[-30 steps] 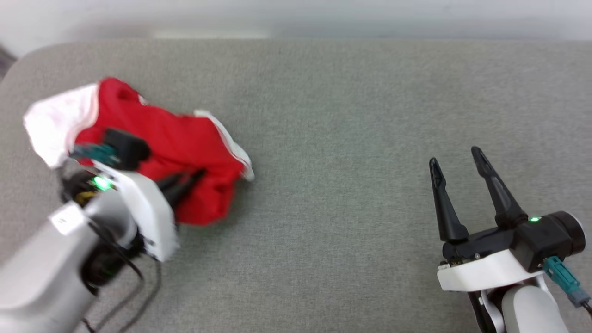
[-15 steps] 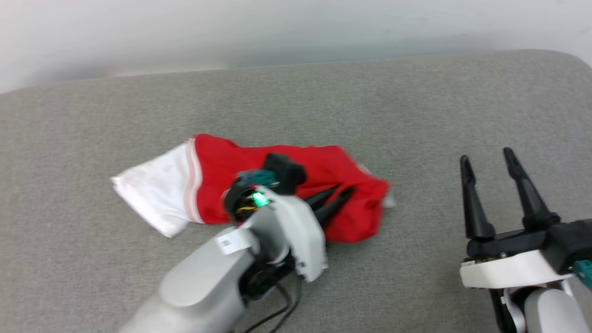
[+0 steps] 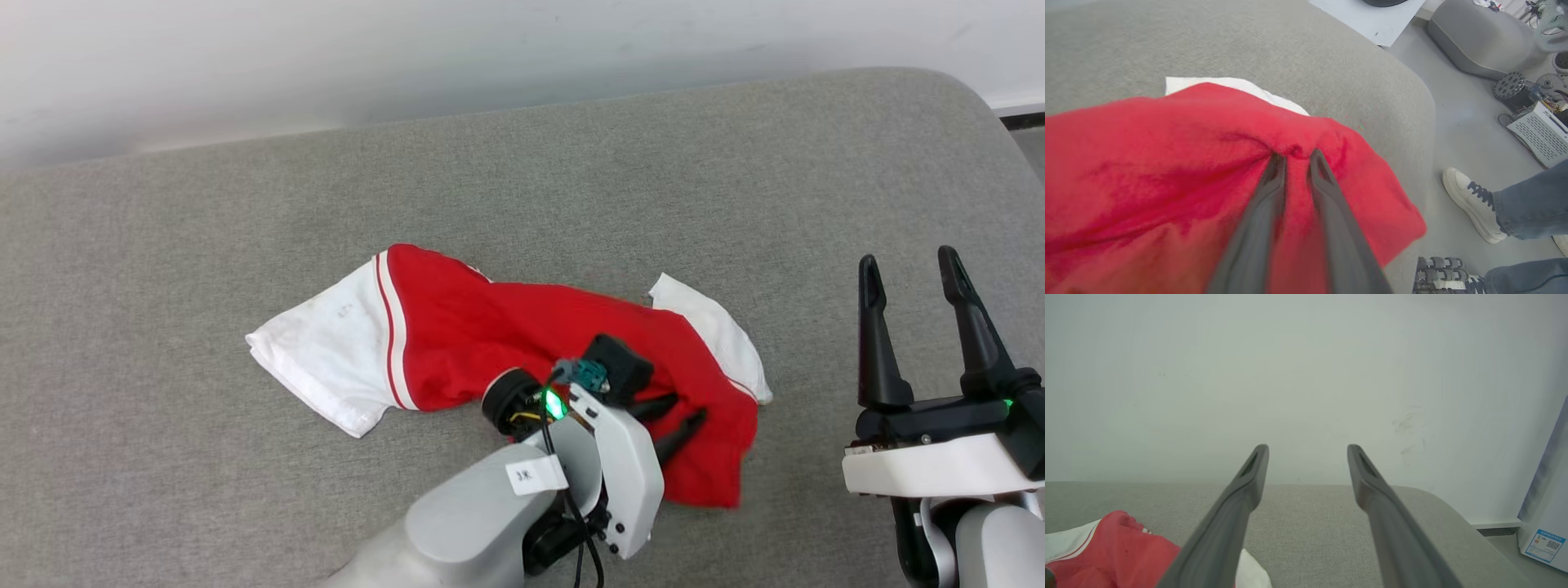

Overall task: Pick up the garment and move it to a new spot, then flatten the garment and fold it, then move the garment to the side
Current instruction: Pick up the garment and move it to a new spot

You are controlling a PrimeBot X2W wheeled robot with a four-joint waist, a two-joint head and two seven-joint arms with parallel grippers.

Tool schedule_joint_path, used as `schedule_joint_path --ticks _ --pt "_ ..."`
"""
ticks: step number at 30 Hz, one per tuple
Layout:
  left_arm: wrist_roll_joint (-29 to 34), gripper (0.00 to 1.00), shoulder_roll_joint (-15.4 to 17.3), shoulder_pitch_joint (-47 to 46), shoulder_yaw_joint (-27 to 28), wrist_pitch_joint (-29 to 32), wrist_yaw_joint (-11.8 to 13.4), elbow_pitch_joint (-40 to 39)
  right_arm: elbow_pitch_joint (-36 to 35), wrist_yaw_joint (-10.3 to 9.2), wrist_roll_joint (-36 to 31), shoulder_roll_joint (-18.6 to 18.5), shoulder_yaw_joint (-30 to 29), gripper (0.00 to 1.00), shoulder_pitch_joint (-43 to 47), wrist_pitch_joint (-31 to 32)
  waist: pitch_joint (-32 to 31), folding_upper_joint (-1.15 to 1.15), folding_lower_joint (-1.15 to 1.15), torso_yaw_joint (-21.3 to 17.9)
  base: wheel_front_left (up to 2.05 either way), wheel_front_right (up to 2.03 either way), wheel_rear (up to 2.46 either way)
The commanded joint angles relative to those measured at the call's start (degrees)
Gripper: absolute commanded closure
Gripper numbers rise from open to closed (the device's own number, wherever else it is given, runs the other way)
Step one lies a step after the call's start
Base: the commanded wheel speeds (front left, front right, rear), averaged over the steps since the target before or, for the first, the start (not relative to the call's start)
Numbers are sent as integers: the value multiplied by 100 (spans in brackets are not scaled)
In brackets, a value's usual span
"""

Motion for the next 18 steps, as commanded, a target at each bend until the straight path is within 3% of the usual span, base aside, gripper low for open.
schedule_joint_path --ticks 1,6,10,18 --pt "14 0 -26 53 -161 -41 -28 157 36 -2 12 9 -10 0 23 -12 -18 0 0 35 0 0 0" --pt "-41 0 -66 -58 -182 -575 -42 327 161 -2 -69 9 -33 0 141 -13 -165 0 0 277 0 0 0" --pt "-41 0 145 -185 98 -1111 -6 332 219 -2 -138 9 -76 0 206 -12 -338 0 0 517 0 0 0" --pt "26 0 1157 -49 1121 -1606 376 -146 302 -2 -282 9 -126 0 412 -13 -698 0 0 932 0 0 0"
